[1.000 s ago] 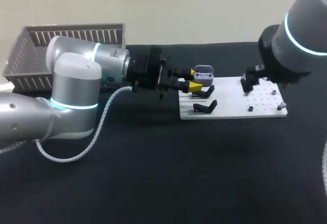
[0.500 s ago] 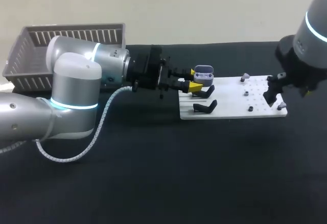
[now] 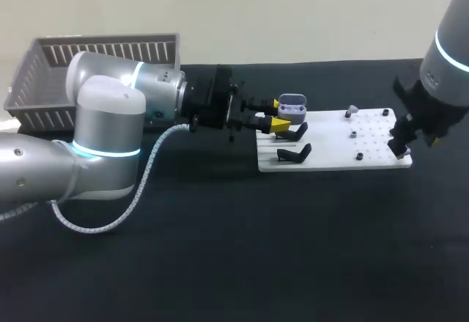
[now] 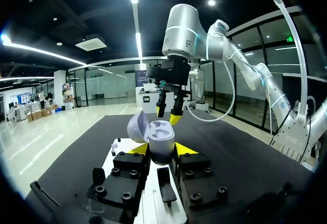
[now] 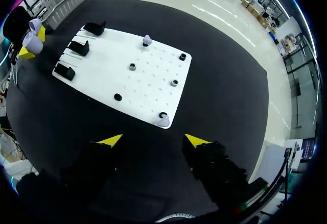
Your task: Pick up each earbud case from the left stands, insert the matching earbuds, close the lid, and place the case in the box.
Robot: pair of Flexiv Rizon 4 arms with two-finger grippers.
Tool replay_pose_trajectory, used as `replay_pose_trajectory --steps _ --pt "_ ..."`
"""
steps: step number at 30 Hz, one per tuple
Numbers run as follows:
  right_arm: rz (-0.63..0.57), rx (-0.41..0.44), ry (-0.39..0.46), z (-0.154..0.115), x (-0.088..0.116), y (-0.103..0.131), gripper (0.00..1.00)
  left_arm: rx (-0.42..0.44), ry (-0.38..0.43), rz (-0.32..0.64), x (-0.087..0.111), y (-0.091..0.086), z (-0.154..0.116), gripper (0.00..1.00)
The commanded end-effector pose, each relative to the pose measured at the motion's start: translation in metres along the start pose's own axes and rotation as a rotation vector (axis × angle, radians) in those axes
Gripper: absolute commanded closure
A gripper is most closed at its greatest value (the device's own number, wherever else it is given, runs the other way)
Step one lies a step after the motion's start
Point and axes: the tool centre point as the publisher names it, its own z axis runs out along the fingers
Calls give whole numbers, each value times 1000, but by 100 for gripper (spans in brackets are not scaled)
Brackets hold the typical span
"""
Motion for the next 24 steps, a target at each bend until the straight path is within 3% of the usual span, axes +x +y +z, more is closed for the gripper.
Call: replay_pose_trajectory --steps 1,4,8,12,16,24 --pt "-17 -3 3 5 -4 -2 39 -2 -1 1 1 0 0 100" --pt "-32 -2 4 9 -4 -5 36 -2 -1 1 1 0 0 100" --pt "-51 -6 1 13 -5 -3 46 -2 -1 1 1 0 0 100" --pt "-71 -10 6 17 -5 -1 40 -2 -1 1 1 0 0 100" --pt "-77 -11 12 22 -5 -2 50 -2 -1 1 1 0 0 100" --pt "-91 -8 20 29 -6 -2 54 -2 -1 1 1 0 0 100"
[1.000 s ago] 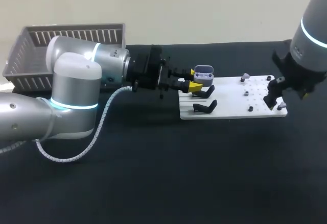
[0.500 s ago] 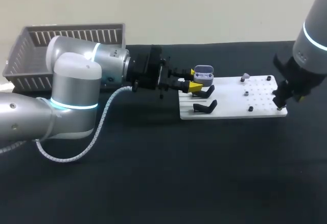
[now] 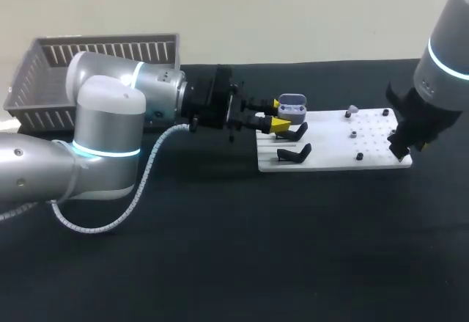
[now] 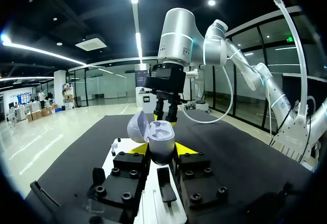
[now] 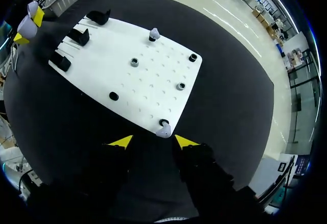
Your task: Pick up each earbud case from the left stands, insert the matching earbuds, close the lid, and place the case in the box.
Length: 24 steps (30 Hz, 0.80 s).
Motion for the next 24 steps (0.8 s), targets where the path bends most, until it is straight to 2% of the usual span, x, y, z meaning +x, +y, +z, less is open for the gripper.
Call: replay_pose_trajectory --steps 1,24 --pt "0 3 7 6 -2 -1 54 -2 -1 1 1 0 0 100" --pt "14 27 0 21 -8 -14 61 -2 -1 1 1 0 0 100"
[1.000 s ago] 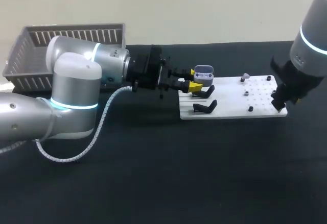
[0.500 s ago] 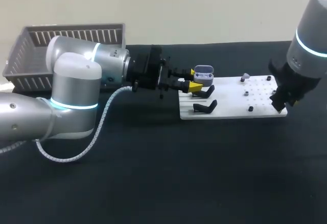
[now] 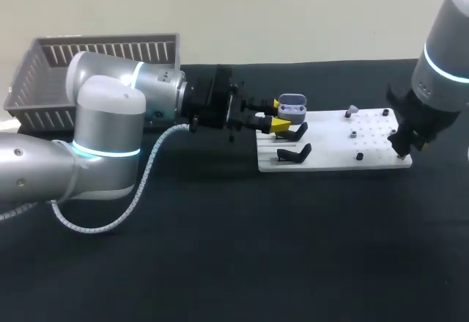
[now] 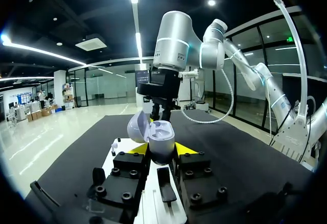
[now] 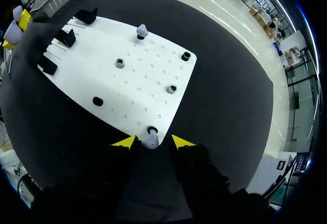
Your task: Pick up each earbud case from the left stands, insert the matching earbuds, close the lid, and place the case in the box.
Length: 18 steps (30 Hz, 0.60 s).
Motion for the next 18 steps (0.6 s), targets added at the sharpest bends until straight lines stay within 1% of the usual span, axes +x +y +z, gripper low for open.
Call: replay_pose_trajectory --steps 1,9,11,12,13,18 --pt "-1 0 -1 6 -1 0 61 -2 -1 1 1 0 0 100" --pt "-6 3 5 9 -4 -1 64 -2 -1 1 1 0 0 100" --pt "-7 8 2 8 -5 -1 85 -2 -1 1 1 0 0 100" --pt "-7 9 0 7 -5 -1 95 -2 -1 1 1 0 0 100" --pt "-7 11 -1 6 -5 0 100 -2 -1 1 1 0 0 100" --pt "-12 29 -12 -6 -2 3 100 -2 -1 1 1 0 0 100"
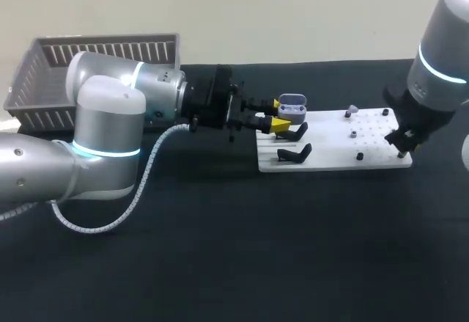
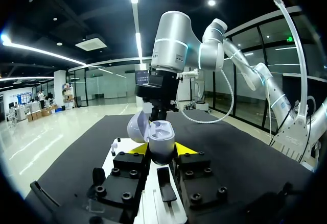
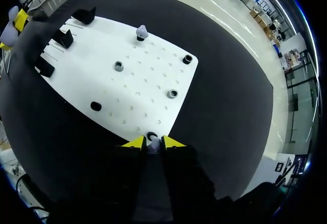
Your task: Pick up each earbud case from the left stands, insert the matching earbuds, close the lid, and place the case in the box.
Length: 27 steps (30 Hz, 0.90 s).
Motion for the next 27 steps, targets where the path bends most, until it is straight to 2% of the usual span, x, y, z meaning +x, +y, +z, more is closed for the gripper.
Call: replay_pose_trajectory --steps 1,10,16,20,27 --pt "4 21 -14 -15 6 5 100 -2 -1 1 1 0 0 100" --pt "59 89 -38 -68 13 26 100 -2 -1 1 1 0 0 100" --pt "241 139 -18 -107 10 45 100 -2 -1 1 1 0 0 100" --pt "392 99 -30 -125 6 57 100 -2 -1 1 1 0 0 100" --pt "484 78 -52 -147 -9 88 100 -2 -1 1 1 0 0 100"
